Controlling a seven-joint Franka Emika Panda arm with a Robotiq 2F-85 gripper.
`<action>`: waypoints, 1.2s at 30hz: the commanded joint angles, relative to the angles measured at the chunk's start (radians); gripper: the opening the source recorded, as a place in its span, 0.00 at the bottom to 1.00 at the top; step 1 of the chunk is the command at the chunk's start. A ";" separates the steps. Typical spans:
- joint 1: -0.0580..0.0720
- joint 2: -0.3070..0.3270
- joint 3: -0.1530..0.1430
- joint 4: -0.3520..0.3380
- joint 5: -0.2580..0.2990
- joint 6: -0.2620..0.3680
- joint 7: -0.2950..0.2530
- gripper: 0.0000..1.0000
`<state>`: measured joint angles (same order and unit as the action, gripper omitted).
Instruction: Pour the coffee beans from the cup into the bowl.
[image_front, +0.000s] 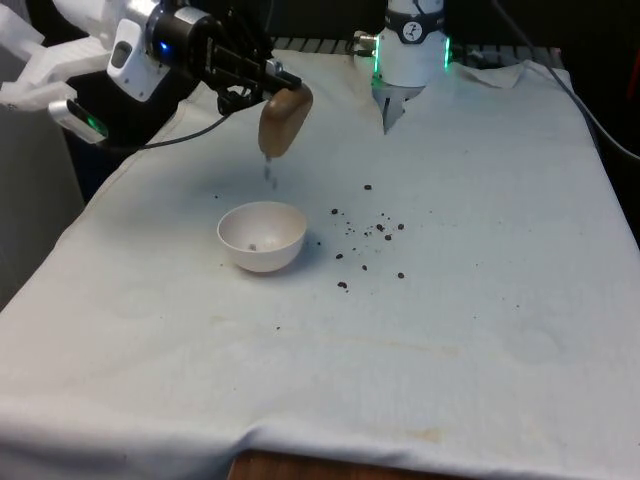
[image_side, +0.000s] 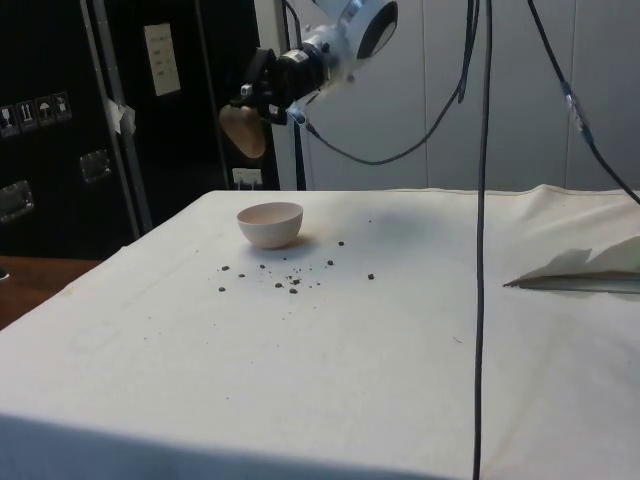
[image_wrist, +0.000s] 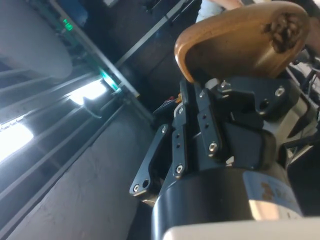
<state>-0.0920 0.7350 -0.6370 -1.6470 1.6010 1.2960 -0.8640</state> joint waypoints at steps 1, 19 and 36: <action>-0.013 0.013 0.005 0.015 0.009 -0.020 0.011 0.00; -0.035 0.091 -0.049 0.043 0.139 -0.173 0.030 0.00; -0.055 0.145 -0.063 0.061 0.254 -0.269 0.067 0.00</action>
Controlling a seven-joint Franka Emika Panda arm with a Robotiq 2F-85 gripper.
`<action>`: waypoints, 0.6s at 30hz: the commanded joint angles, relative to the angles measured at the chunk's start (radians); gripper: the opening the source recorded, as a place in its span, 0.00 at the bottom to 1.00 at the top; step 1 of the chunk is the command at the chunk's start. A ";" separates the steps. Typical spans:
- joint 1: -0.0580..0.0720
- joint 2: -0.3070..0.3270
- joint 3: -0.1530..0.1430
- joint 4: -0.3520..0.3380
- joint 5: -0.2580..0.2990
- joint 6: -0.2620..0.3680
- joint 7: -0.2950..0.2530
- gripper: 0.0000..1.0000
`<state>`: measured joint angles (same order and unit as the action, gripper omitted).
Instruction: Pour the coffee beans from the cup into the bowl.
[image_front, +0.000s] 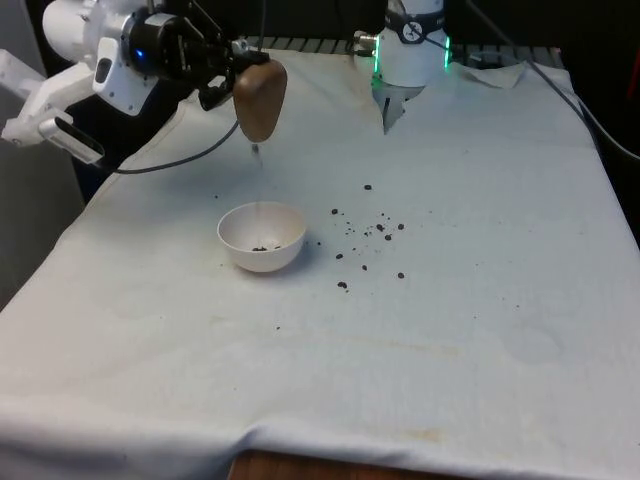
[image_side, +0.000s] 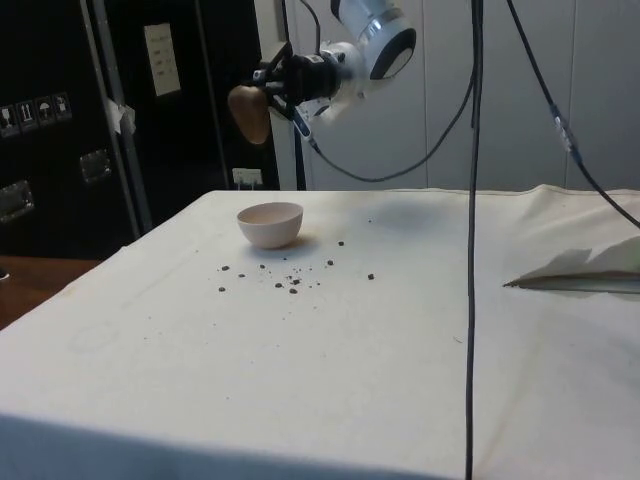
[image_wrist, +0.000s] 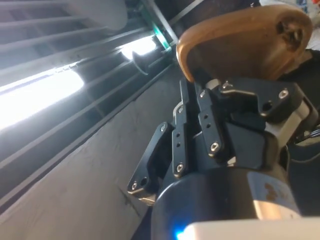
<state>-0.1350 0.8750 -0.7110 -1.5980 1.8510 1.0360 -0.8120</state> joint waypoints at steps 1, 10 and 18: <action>-0.012 0.008 0.010 0.013 0.011 -0.013 0.018 0.00; -0.019 0.030 0.008 0.017 0.072 -0.052 0.044 0.00; -0.026 0.050 0.009 0.019 0.126 -0.086 0.069 0.00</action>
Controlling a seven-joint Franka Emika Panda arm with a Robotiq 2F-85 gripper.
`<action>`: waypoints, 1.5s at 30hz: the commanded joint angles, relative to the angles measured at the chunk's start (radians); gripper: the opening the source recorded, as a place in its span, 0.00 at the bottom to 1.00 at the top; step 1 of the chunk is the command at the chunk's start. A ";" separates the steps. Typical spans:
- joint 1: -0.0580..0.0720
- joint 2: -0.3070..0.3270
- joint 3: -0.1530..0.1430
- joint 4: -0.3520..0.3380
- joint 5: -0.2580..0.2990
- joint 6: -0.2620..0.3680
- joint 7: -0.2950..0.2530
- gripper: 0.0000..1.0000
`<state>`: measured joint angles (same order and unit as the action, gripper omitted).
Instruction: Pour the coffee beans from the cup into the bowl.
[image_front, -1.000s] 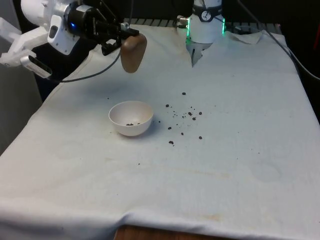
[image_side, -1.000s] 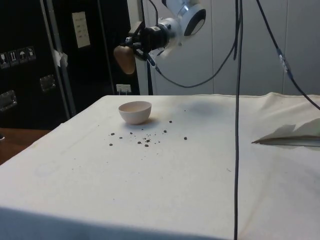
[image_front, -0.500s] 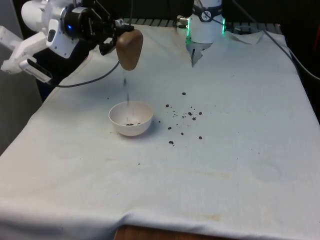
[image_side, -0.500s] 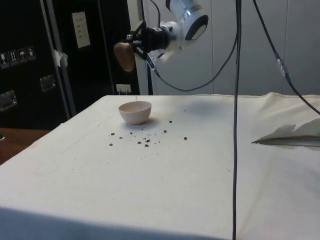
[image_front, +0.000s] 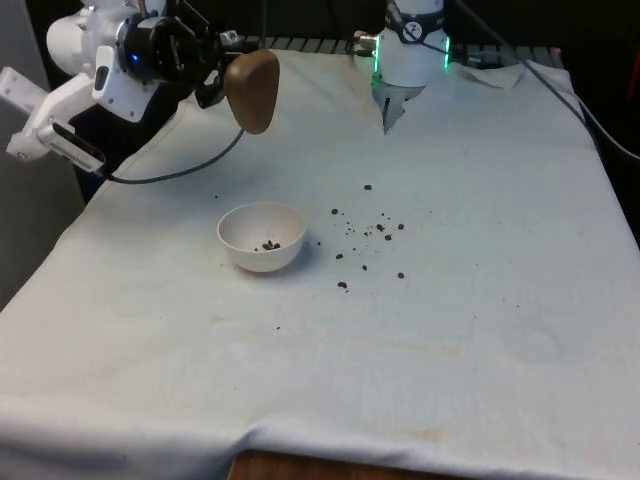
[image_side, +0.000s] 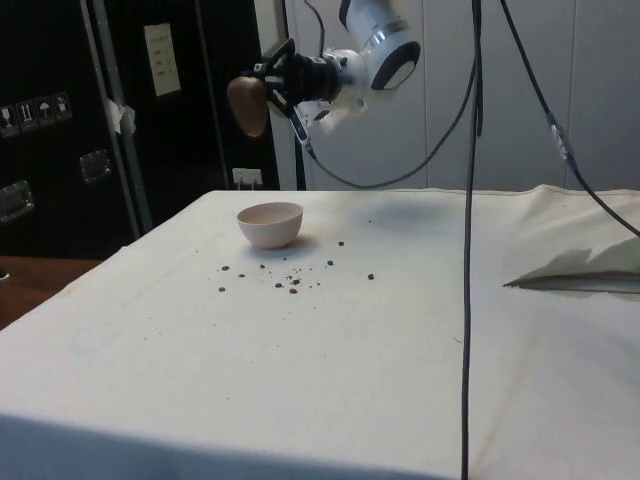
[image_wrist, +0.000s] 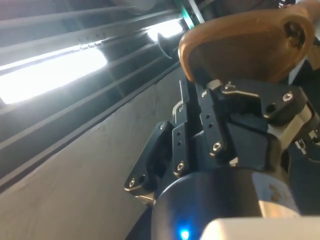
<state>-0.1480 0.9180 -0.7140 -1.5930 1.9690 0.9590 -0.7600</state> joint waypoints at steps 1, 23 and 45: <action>-0.013 0.009 0.012 0.014 0.016 -0.013 0.020 0.00; -0.013 0.058 0.017 -0.002 0.143 -0.102 0.074 0.00; 0.025 -0.001 -0.014 -0.026 0.136 -0.132 0.075 0.00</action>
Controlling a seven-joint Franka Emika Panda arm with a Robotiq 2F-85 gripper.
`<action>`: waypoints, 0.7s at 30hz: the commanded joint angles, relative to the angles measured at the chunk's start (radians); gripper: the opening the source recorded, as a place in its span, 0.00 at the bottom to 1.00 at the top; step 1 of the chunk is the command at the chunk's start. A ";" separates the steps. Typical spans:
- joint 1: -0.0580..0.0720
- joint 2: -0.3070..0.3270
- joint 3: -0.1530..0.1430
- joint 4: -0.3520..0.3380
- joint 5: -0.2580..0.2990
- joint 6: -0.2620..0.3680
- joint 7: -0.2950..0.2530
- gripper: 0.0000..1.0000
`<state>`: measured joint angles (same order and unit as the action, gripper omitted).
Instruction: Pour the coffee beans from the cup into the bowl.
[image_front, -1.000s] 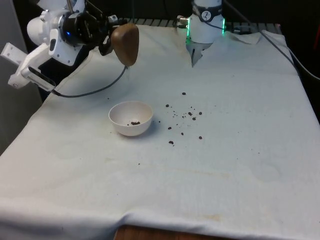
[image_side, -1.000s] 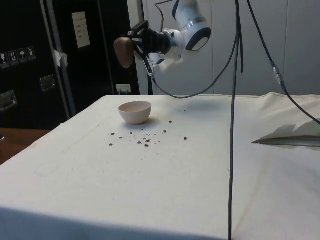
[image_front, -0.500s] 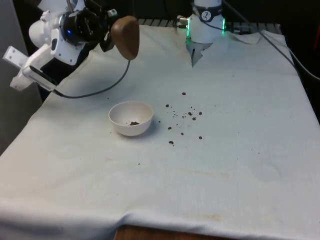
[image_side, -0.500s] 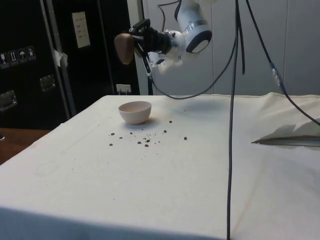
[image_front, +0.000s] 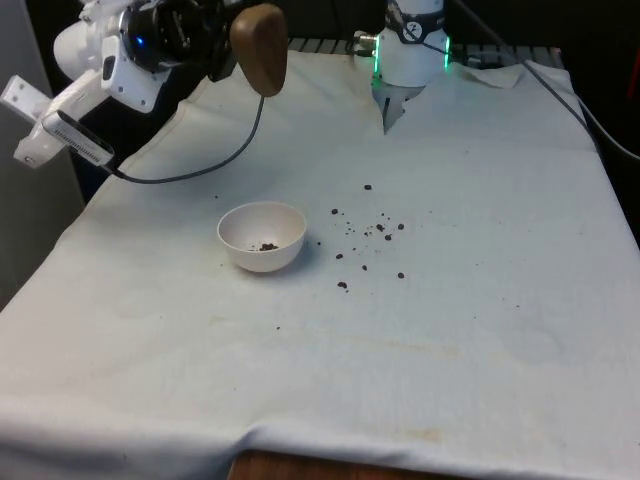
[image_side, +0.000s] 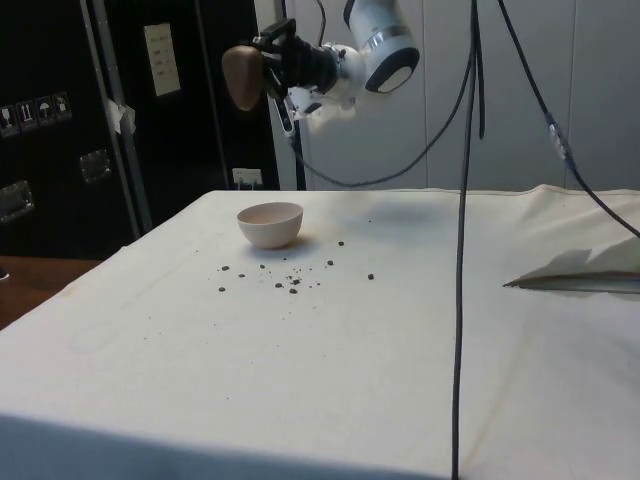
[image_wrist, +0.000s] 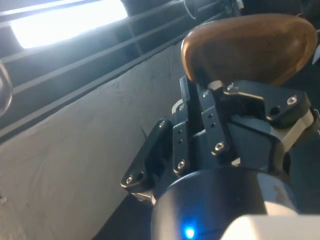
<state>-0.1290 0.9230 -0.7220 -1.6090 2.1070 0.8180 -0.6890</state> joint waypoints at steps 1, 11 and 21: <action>0.014 -0.014 -0.010 -0.013 -0.010 0.011 -0.001 0.00; 0.051 -0.052 -0.031 -0.029 -0.063 0.016 -0.039 0.00; 0.081 -0.078 -0.050 -0.033 -0.125 0.018 -0.083 0.00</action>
<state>-0.0640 0.8580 -0.7590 -1.6310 1.9980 0.8220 -0.7650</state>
